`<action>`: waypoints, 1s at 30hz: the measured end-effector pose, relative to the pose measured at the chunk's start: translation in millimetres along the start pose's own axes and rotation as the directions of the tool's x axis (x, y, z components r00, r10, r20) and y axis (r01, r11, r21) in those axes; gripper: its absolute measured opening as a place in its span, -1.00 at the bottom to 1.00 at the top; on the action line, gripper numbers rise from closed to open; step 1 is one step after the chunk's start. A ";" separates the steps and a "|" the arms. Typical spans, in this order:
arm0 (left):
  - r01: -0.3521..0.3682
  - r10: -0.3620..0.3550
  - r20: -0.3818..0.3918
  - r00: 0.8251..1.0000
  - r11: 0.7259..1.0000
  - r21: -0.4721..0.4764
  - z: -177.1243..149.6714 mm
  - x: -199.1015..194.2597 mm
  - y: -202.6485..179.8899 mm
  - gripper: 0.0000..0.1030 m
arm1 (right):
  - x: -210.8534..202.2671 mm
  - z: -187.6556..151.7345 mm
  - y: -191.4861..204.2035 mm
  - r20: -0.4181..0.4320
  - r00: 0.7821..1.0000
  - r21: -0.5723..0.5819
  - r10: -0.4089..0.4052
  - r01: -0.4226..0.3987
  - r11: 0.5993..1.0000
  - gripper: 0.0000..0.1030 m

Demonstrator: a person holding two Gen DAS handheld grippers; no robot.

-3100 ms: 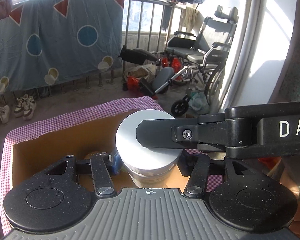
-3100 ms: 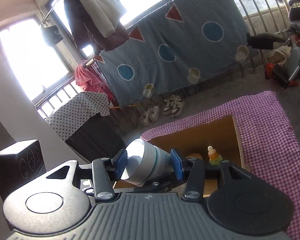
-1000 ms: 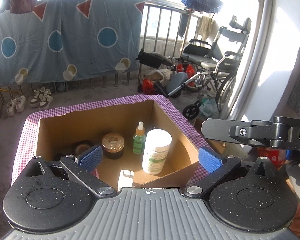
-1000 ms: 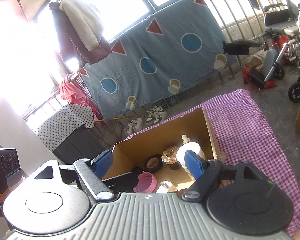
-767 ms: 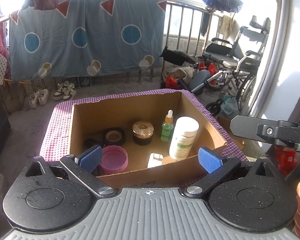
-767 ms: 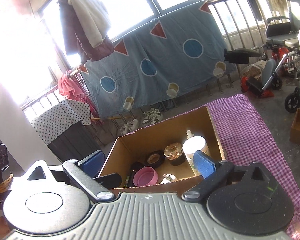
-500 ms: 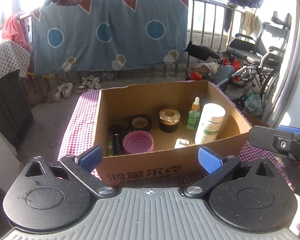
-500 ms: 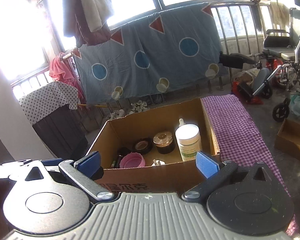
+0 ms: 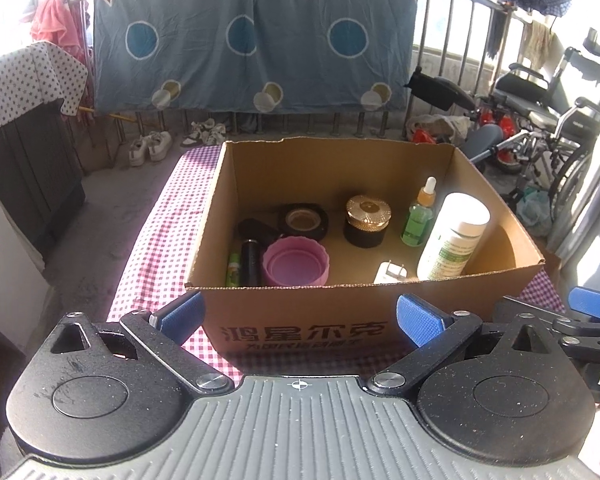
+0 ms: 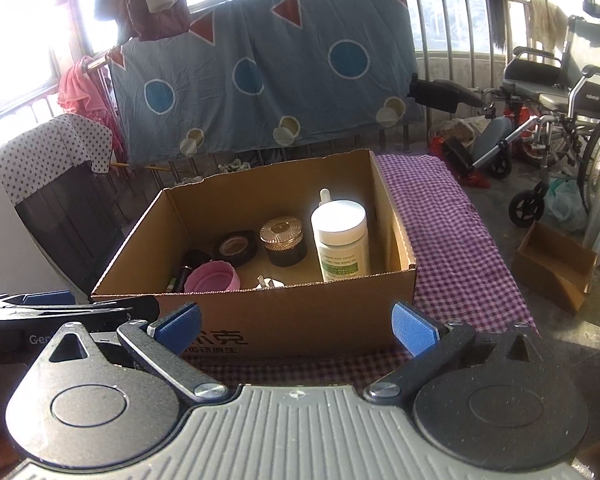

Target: Organize rigid objects

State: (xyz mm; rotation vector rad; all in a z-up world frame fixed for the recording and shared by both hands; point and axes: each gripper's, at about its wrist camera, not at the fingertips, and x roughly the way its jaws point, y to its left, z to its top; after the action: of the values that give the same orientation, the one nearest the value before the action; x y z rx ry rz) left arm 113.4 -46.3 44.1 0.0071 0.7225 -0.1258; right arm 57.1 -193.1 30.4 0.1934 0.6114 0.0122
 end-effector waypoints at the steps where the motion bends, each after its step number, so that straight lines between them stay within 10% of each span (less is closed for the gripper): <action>1: -0.004 0.004 -0.003 1.000 1.000 -0.004 0.5 0.9 0.6 0.99 | 2.3 1.0 0.2 -0.003 1.000 -0.003 -0.003 0.003 1.000 1.00; 30: -0.086 0.085 -0.027 0.996 0.996 -0.017 0.8 3.0 15.2 0.98 | 19.2 10.0 9.9 -0.032 0.999 -0.067 -0.033 0.031 0.997 1.00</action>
State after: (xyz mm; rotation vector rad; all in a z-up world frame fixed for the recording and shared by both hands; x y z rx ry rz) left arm 118.0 -31.6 42.2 0.0224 0.7488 -0.0373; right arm 79.0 -183.8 29.3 0.1186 0.6456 0.0046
